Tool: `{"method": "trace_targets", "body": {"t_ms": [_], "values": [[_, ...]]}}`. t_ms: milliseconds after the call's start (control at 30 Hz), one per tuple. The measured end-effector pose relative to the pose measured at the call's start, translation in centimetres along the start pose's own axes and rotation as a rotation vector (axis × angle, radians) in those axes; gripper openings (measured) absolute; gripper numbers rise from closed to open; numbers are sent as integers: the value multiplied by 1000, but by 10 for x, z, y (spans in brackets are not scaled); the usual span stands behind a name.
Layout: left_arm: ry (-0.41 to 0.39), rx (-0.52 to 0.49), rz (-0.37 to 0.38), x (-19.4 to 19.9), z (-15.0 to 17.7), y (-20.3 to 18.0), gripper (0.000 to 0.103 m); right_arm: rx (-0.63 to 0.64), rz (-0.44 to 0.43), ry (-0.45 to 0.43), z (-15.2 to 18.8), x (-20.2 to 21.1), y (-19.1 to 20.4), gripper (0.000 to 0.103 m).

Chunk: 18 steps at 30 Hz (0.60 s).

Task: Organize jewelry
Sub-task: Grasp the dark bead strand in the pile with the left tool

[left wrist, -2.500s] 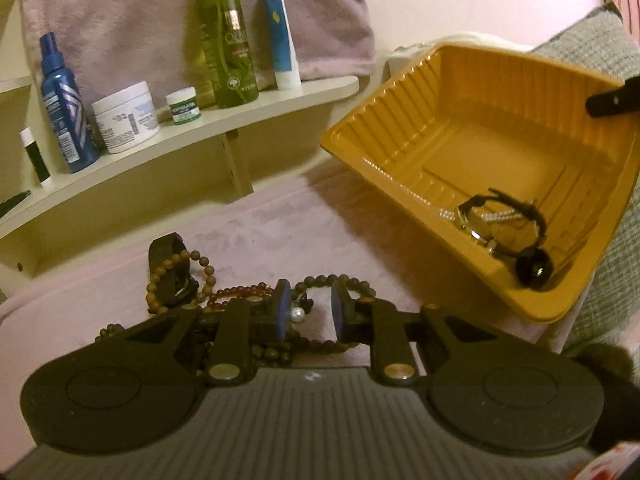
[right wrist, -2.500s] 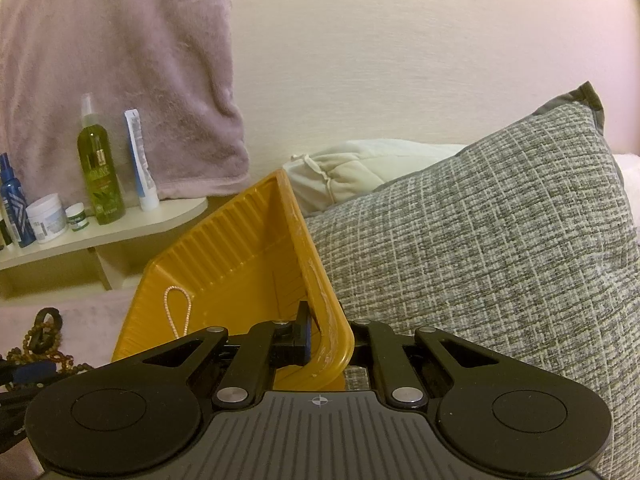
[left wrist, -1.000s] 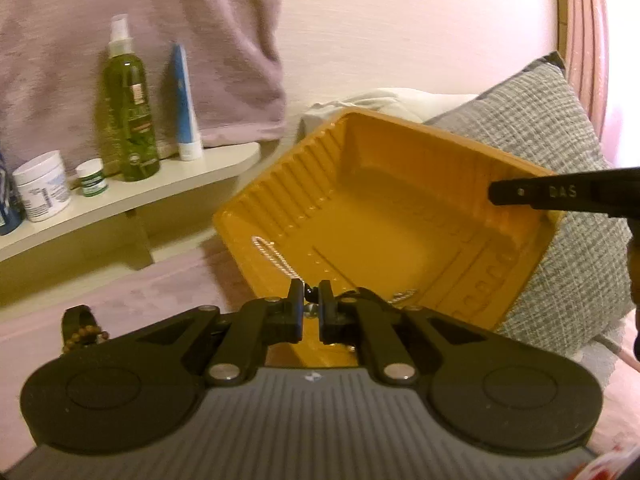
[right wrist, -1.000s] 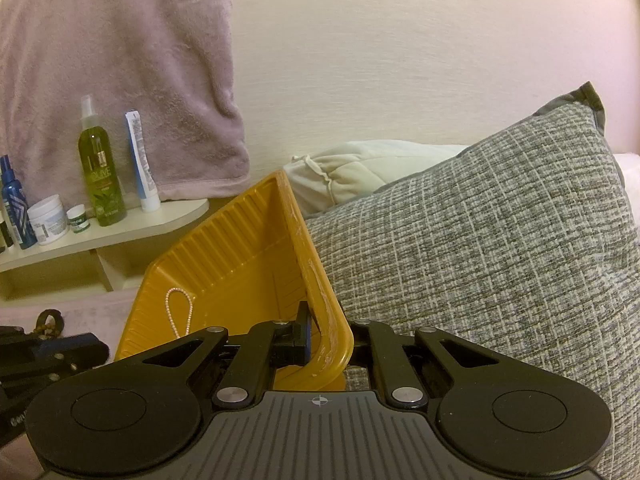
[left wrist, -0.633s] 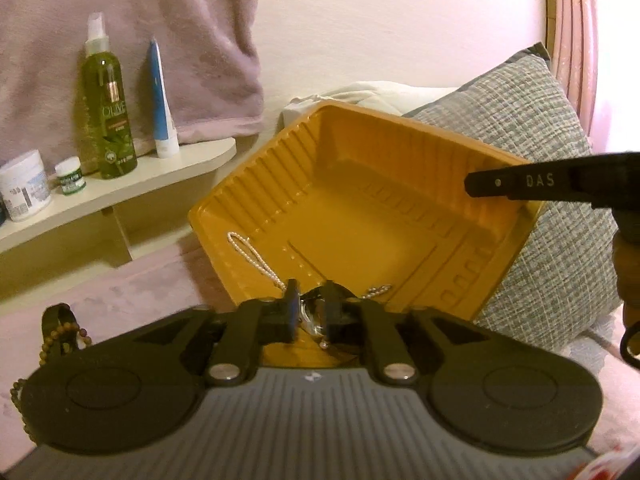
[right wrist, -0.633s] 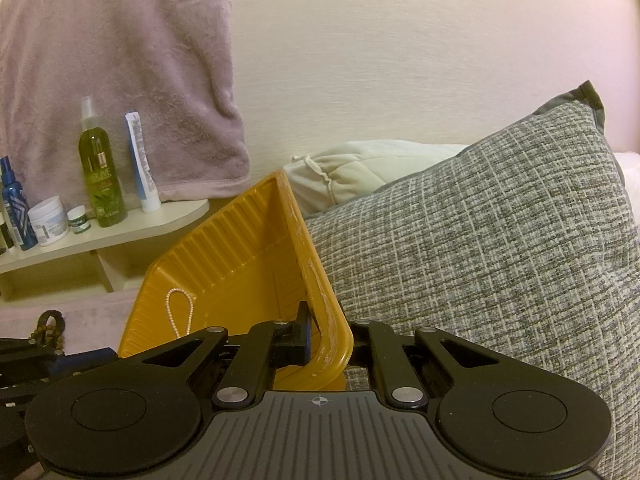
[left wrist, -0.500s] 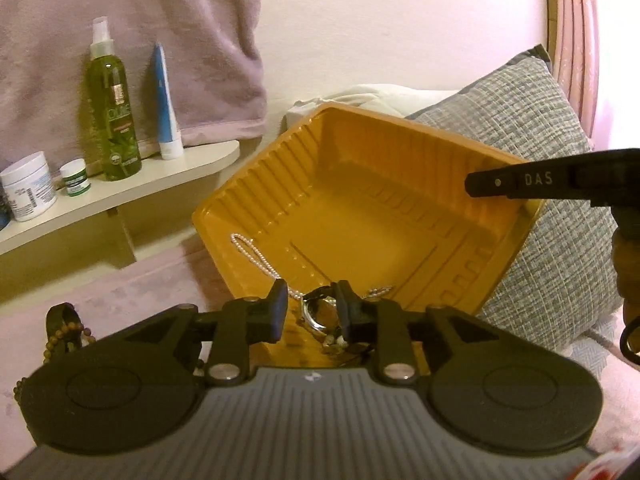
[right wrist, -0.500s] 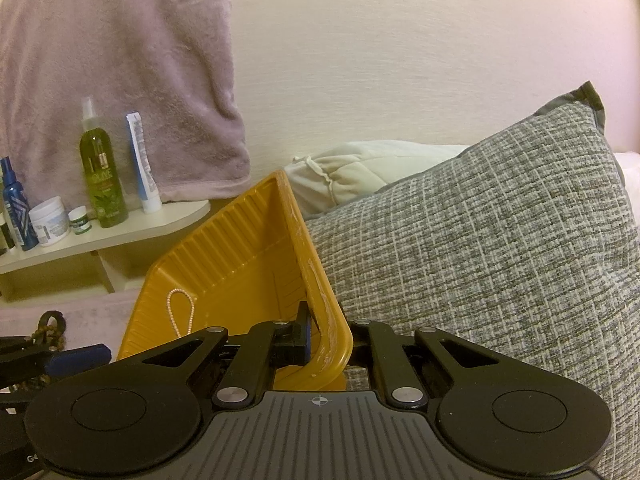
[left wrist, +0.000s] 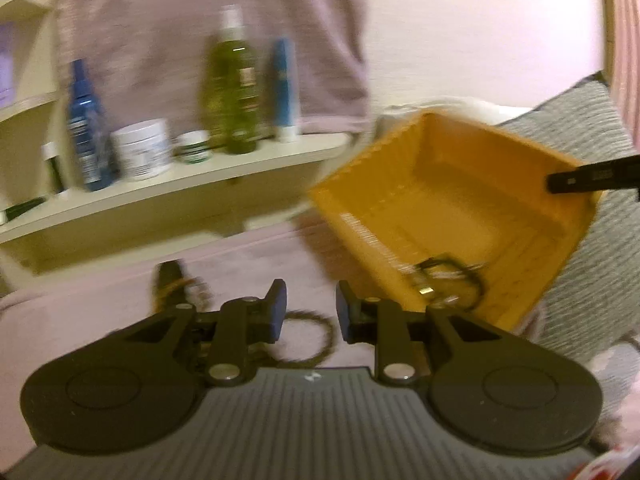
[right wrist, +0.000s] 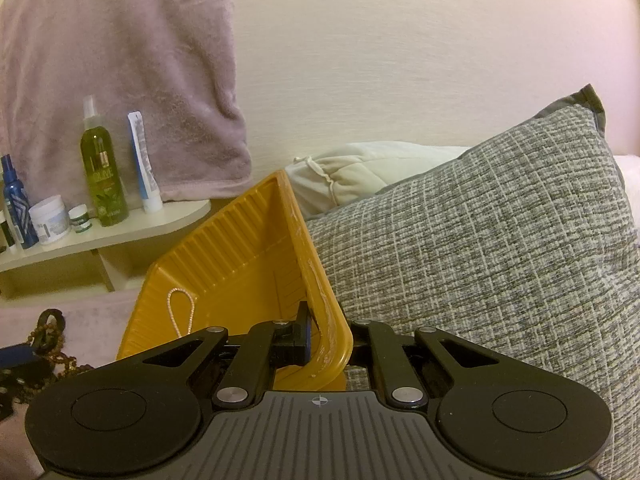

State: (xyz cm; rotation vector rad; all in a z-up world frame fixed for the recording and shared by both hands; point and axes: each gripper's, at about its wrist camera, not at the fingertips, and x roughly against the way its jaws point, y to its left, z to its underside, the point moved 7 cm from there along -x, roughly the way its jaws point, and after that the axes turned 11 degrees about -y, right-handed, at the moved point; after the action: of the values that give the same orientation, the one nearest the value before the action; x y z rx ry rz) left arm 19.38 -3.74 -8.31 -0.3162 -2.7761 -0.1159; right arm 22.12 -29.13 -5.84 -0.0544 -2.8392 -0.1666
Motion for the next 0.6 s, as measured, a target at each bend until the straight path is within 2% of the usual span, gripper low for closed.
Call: {"method": "trace_targets", "body": {"t_ms": [300, 600], "values": [[61, 35, -156, -10, 19, 74, 24, 9, 0, 0, 0, -2, 1, 9], [129, 122, -193, -42, 32, 99, 24, 15, 0, 1, 1, -4, -2, 9]]}}
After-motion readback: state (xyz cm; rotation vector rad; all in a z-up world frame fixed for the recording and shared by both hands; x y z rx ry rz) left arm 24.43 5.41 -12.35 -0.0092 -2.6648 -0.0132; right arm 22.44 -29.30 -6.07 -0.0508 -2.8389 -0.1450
